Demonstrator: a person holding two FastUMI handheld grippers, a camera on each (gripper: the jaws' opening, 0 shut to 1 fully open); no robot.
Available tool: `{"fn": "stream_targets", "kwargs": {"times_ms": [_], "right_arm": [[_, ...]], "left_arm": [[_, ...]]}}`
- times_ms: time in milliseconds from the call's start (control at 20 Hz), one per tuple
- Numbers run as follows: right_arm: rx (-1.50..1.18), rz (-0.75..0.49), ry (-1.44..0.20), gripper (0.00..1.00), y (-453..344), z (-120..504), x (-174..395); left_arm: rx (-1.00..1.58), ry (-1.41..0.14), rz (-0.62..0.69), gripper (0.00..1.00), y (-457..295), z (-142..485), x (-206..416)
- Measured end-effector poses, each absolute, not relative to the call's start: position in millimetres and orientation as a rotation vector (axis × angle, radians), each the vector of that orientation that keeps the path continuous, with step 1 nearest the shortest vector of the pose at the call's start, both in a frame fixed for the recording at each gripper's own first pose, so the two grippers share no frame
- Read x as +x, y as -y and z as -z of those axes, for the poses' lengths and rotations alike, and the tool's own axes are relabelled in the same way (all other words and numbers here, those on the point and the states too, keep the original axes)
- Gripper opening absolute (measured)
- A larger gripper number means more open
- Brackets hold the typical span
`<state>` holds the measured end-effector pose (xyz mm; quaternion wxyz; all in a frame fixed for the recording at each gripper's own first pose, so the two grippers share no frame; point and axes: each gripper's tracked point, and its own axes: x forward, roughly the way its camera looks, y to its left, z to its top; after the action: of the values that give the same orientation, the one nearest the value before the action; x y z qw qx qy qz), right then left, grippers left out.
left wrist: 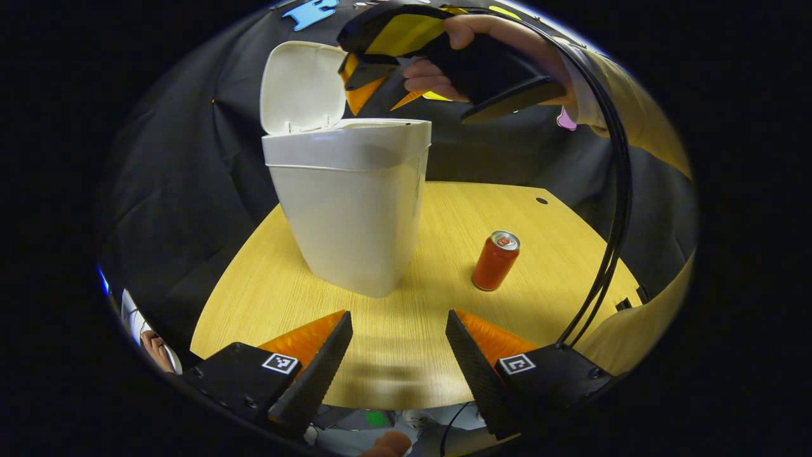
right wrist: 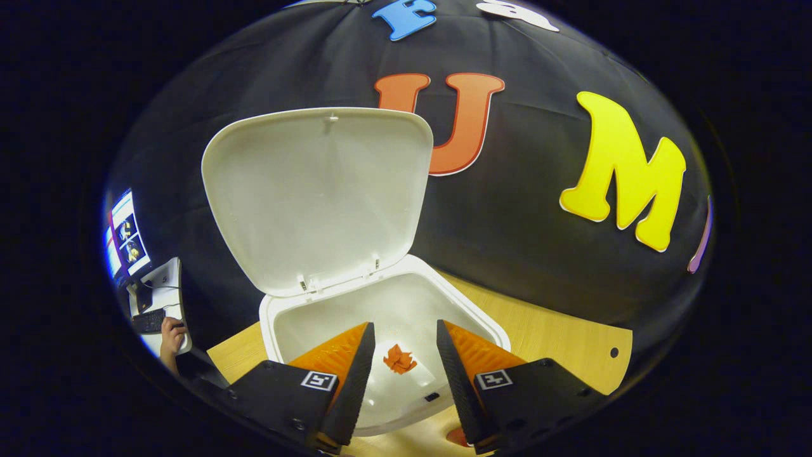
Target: Press the lid of the desktop garbage bin to open it, pick up the crumpled paper on the desktop and throw it into the bin, then pick up the pop can on the desktop and drop it into the bin, and finally close the garbage bin lid.
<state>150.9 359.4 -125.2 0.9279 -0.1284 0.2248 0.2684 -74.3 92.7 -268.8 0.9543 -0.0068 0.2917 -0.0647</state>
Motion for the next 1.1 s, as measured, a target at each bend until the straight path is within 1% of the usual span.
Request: {"fn": "stream_targets", "kwargs": {"times_ms": [50,100,150,200,250,300,500,700,900,950,1100], "right_arm": [[-0.253,-0.561,-0.456,0.65,-358,122,149],[-0.236,-0.575,-0.449,0.71,-356,116,144],[-0.219,-0.588,-0.438,0.75,-353,109,141],[-0.209,-0.596,-0.431,0.87,-347,104,138],[-0.205,-0.597,-0.422,0.92,-340,98,136],[-0.199,-0.593,-0.408,0.94,-330,91,135],[-0.158,-0.557,-0.353,0.95,-280,63,131],[-0.164,-0.447,-0.32,0.95,-201,55,136],[-0.174,-0.323,-0.365,0.94,-115,81,134],[-0.183,-0.293,-0.384,0.93,-94,89,131],[-0.19,-0.219,-0.45,0.95,-39,117,121]], "left_arm": [[-0.002,-0.586,0.133,0.99,-93,268,-73],[0.004,-0.587,0.143,0.99,-90,267,-73],[0.011,-0.589,0.159,0.99,-88,266,-74],[0.022,-0.585,0.171,0.99,-87,264,-73],[0.036,-0.576,0.177,0.99,-86,261,-72],[0.046,-0.573,0.182,0.99,-85,259,-72],[0.039,-0.584,0.206,0.99,-74,257,-70],[0.037,-0.574,0.272,0.99,-43,267,-56],[0.071,-0.569,0.333,0.99,-2,287,-39],[0.084,-0.563,0.346,0.99,10,293,-37],[0.113,-0.554,0.34,0.99,32,309,-23]]}}
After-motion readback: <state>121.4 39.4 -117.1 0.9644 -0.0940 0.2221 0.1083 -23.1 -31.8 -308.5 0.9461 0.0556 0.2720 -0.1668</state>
